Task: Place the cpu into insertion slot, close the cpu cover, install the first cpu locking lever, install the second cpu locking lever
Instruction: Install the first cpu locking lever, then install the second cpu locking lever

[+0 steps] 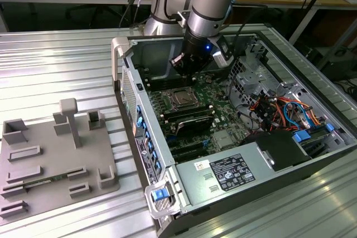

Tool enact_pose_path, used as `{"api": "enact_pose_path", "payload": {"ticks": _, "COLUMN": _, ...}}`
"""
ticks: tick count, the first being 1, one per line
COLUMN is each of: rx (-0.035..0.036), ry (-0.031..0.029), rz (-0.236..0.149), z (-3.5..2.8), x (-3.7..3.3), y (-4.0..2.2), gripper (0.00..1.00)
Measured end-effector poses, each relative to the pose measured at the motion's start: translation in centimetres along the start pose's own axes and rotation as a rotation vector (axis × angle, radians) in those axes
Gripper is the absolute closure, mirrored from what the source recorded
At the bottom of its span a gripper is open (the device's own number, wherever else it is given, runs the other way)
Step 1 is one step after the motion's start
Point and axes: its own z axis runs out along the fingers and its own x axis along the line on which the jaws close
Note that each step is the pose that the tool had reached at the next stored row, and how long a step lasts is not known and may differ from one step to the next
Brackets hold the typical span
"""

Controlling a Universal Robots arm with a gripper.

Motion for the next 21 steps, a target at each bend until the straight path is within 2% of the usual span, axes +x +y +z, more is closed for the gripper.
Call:
{"api": "enact_pose_path", "payload": {"ticks": 10, "rx": 0.0007, "ry": 0.0001, "rz": 0.001, "z": -0.01, "x": 0.0, "y": -0.01, "gripper": 0.89}}
{"api": "enact_pose_path", "payload": {"ticks": 14, "rx": 0.0021, "ry": 0.0002, "rz": 0.001, "z": -0.29, "x": 0.01, "y": -0.05, "gripper": 0.89}}
{"api": "enact_pose_path", "payload": {"ticks": 21, "rx": 0.0156, "ry": 0.0017, "rz": 0.001, "z": -0.43, "x": 0.08, "y": -0.8, "gripper": 0.89}}
